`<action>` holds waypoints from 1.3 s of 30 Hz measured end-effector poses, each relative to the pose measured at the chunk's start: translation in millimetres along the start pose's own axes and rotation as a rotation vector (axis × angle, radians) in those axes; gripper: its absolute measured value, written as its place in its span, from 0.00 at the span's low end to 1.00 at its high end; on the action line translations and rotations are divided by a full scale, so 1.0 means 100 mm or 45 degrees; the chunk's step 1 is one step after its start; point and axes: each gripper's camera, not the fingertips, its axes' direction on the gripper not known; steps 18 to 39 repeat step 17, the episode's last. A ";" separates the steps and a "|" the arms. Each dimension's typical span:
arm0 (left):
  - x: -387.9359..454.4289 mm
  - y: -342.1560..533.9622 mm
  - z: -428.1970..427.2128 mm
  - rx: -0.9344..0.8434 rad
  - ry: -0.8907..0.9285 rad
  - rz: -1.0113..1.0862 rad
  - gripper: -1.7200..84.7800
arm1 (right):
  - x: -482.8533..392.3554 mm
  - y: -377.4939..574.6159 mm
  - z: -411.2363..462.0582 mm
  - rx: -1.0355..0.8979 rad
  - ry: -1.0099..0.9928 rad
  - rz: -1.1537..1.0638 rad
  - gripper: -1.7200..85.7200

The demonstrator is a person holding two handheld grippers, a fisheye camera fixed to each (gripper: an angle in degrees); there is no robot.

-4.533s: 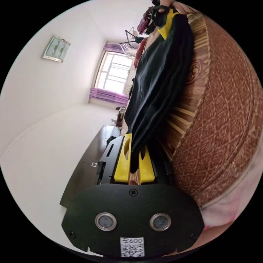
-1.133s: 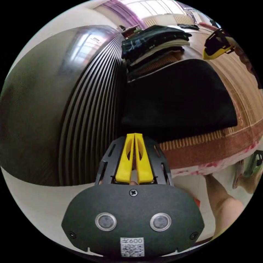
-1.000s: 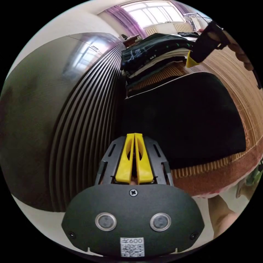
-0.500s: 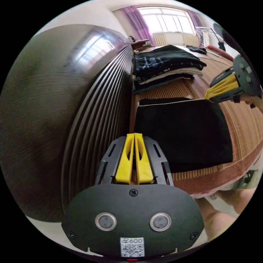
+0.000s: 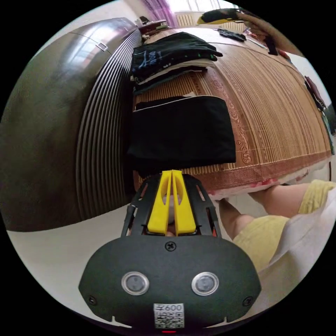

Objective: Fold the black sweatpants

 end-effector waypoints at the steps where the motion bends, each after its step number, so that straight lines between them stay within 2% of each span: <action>1: -0.04 0.00 -0.03 0.005 0.022 -0.020 0.03 | 0.36 -0.30 0.42 -0.026 0.034 -0.020 0.11; 4: -0.31 0.05 0.00 -0.062 0.084 -0.179 0.03 | 1.51 -1.06 1.64 -0.171 0.019 0.087 0.12; 6: -0.58 0.18 0.10 -0.165 0.060 -0.421 0.03 | 2.18 -1.45 2.37 -0.184 -0.043 0.148 0.12; 8: -0.77 0.37 0.19 -0.232 0.094 -0.642 0.03 | 2.98 -1.77 3.48 -0.314 -0.071 0.261 0.13; 9: -0.87 0.52 0.23 -0.275 0.135 -0.788 0.03 | 3.15 -1.80 3.73 -0.345 -0.077 0.288 0.13; 11: -0.94 0.76 0.27 -0.316 0.217 -0.961 0.03 | 3.78 -1.68 4.94 -0.653 -0.079 0.467 0.11; 13: -0.94 0.94 0.28 -0.333 0.315 -1.038 0.03 | 4.12 -1.72 5.12 -0.580 -0.045 0.509 0.08; 15: -0.87 1.06 0.29 -0.381 0.470 -1.018 0.03 | 4.59 -1.79 5.19 -0.535 -0.121 0.619 0.04; 17: -0.83 1.06 0.26 -0.415 0.537 -0.905 0.03 | 5.50 -1.87 5.08 -0.448 -0.311 0.899 0.02; 39: -0.83 1.06 0.26 -0.415 0.537 -0.905 0.03 | 5.50 -1.87 5.08 -0.448 -0.311 0.899 0.02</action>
